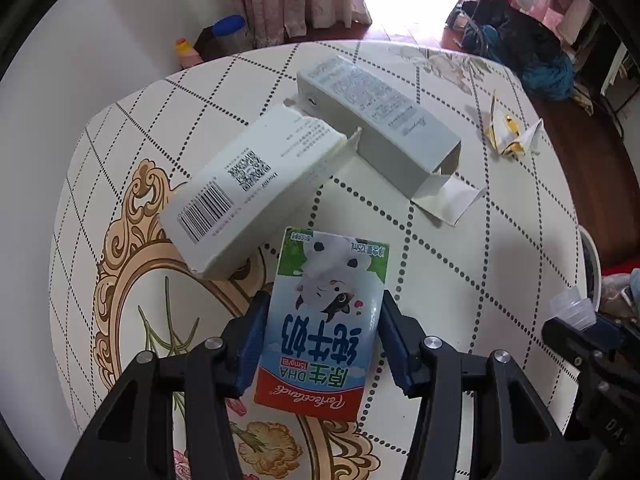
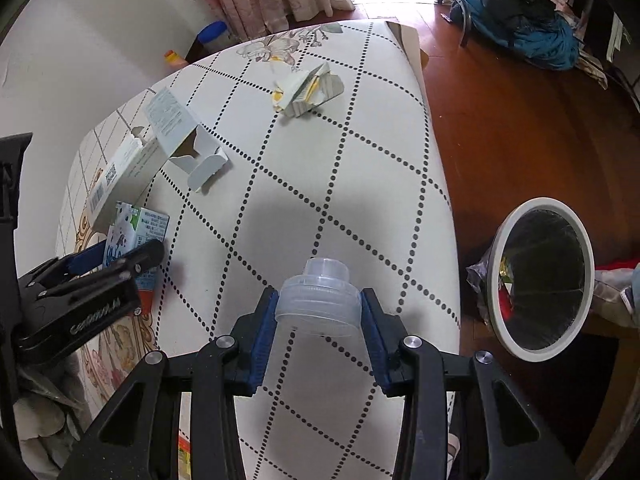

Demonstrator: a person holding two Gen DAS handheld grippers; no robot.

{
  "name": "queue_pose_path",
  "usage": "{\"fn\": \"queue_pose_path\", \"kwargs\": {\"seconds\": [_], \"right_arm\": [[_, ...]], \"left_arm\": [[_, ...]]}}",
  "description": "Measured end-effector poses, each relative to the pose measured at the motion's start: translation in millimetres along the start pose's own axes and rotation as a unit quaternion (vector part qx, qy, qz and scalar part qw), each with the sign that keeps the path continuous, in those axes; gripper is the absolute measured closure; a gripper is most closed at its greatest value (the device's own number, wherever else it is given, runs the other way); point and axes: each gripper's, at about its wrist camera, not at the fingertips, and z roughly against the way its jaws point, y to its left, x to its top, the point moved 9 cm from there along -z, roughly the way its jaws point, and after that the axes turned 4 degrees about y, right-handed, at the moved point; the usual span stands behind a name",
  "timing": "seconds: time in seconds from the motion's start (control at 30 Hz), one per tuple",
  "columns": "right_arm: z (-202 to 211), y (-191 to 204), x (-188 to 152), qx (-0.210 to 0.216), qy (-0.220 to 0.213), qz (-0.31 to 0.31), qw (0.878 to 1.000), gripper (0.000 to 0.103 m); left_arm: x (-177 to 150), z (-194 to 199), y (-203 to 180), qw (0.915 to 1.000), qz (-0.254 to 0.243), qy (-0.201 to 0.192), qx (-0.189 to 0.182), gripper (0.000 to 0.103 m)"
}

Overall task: Collect trash
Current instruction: 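Grasp the milk carton with the left tool while the right tool grasps the clear bottle cap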

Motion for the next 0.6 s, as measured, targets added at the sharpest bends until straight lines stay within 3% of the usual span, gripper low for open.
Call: {"fn": "queue_pose_path", "kwargs": {"seconds": [0.13,0.3,0.6], "right_arm": [[3.2,6.8,0.6,0.002,-0.007,0.007,1.000,0.060],[28.5,9.3,1.6,0.010,-0.036,0.009,0.999,0.060],[122.5,-37.1,-1.1,0.012,-0.127,-0.019,0.992,0.060]], "left_arm": [[3.0,14.6,6.0,0.9997,0.001,-0.025,0.009,0.055],[1.7,60.5,8.2,0.9970,0.007,-0.075,0.014,0.055],[10.4,167.1,-53.5,0.9853,-0.015,-0.164,-0.045,0.055]]}}
